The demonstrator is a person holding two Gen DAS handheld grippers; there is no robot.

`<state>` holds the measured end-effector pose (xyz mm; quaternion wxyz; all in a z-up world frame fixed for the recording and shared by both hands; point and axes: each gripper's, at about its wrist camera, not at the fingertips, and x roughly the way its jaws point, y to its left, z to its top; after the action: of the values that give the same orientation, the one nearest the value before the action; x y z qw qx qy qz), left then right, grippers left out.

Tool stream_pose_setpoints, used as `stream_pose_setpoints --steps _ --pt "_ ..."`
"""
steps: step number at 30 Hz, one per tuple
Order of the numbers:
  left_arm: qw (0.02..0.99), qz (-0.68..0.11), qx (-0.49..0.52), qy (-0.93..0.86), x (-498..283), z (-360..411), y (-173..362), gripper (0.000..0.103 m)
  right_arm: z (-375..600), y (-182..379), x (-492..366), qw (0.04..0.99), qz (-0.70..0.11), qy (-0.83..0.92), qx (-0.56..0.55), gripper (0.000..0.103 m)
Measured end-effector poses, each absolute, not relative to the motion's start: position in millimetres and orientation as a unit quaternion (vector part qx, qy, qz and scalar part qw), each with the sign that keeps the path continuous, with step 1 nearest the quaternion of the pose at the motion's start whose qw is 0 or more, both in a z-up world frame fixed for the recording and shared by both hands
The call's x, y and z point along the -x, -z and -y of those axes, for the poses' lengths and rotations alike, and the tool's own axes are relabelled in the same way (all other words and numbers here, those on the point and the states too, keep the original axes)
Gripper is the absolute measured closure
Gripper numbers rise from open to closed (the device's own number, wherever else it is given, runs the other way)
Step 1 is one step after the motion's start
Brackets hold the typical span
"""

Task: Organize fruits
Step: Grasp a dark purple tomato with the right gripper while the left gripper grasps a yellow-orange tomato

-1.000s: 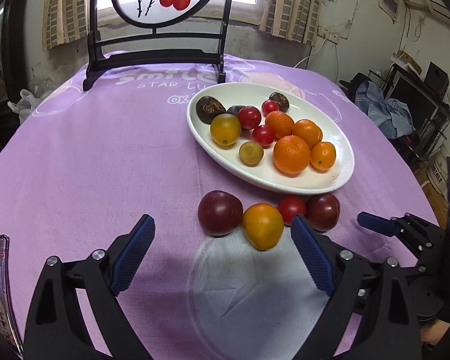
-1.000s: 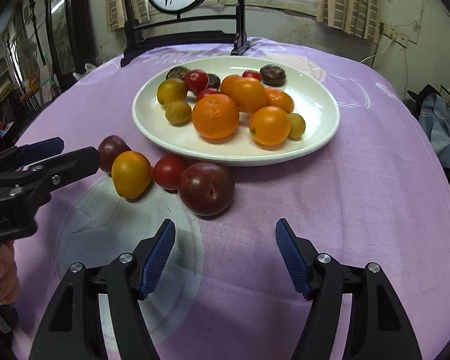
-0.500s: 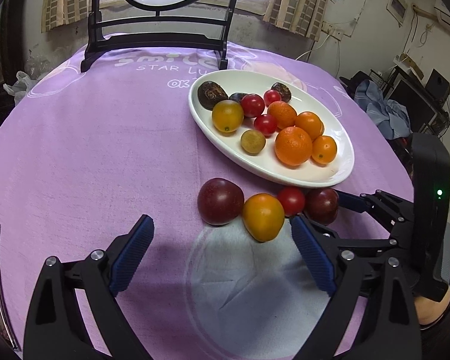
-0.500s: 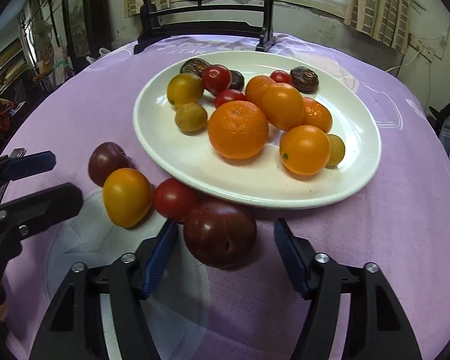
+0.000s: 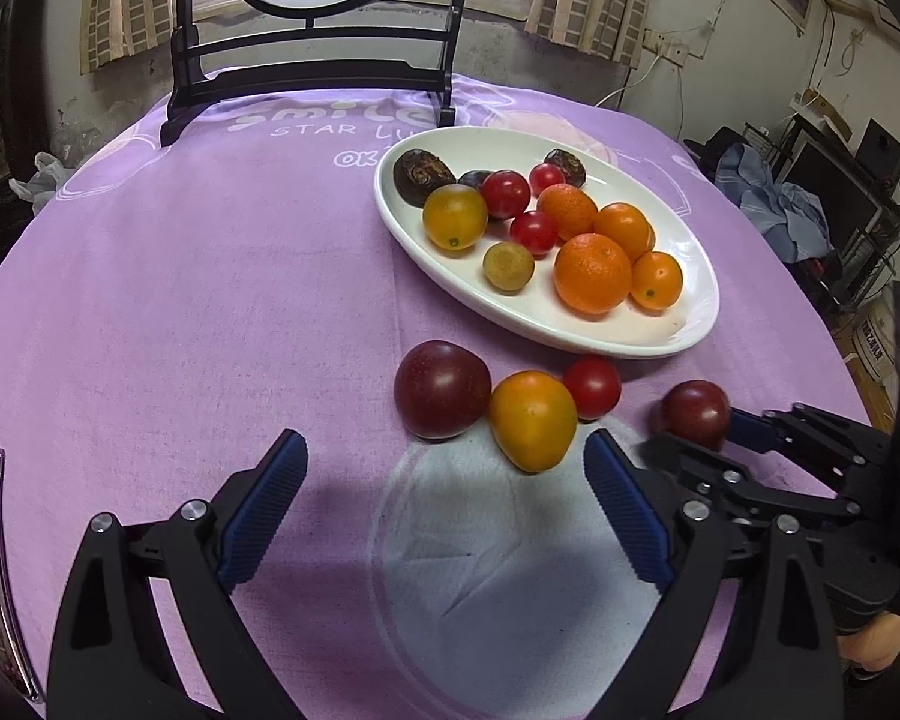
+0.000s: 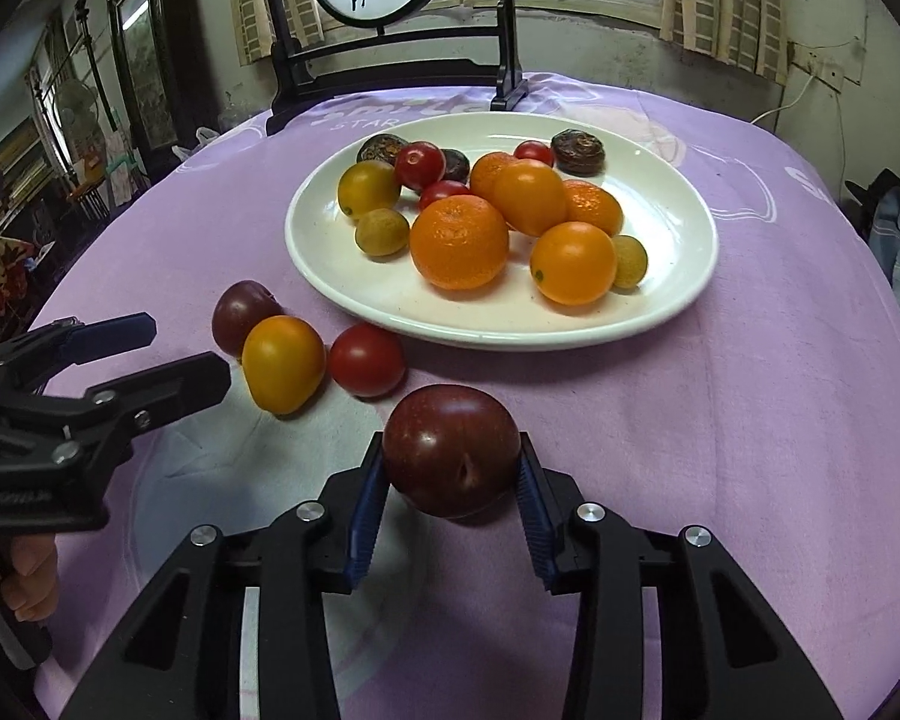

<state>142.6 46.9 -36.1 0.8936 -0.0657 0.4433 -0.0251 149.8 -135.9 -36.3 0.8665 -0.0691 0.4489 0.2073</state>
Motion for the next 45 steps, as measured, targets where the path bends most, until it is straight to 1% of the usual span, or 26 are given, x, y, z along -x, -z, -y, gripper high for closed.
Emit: stream_pose_setpoints --steps 12,16,24,32,36,38,40,44,45 --pt "0.886 -0.459 0.036 0.059 -140.6 -20.4 50.7 0.011 180.3 24.7 -141.3 0.883 -0.434 -0.179 0.023 0.061" --pt "0.874 -0.479 0.042 0.068 -144.0 -13.4 60.5 0.011 184.1 18.7 -139.9 0.887 -0.426 -0.179 0.016 0.061" --pt "0.875 -0.482 0.008 0.039 -151.3 -1.6 65.9 0.013 185.8 6.0 -130.3 0.891 -0.409 -0.195 0.007 0.061" --pt "0.877 -0.48 -0.017 0.028 -161.1 4.8 66.9 0.014 184.5 4.9 -127.3 0.888 -0.411 -0.205 0.008 0.061" --pt "0.88 -0.474 -0.021 0.035 -165.7 5.4 65.9 0.021 184.8 6.3 -127.9 0.887 -0.414 -0.204 0.007 0.061" --pt "0.881 -0.471 -0.022 0.038 -169.0 6.2 65.3 0.026 185.1 7.7 -128.8 0.886 -0.416 -0.202 0.007 0.061" --pt "0.883 -0.466 -0.025 0.044 -173.1 8.1 64.2 0.035 184.5 9.2 -129.5 0.886 -0.419 -0.201 0.008 0.061" --pt "0.885 -0.462 -0.028 0.049 -176.6 9.9 63.7 0.037 183.9 9.2 -127.8 0.886 -0.418 -0.202 0.009 0.061" --pt "0.886 -0.46 -0.029 0.051 -175.7 10.2 63.7 0.04 184.3 9.2 -127.9 0.886 -0.417 -0.203 0.008 0.061"
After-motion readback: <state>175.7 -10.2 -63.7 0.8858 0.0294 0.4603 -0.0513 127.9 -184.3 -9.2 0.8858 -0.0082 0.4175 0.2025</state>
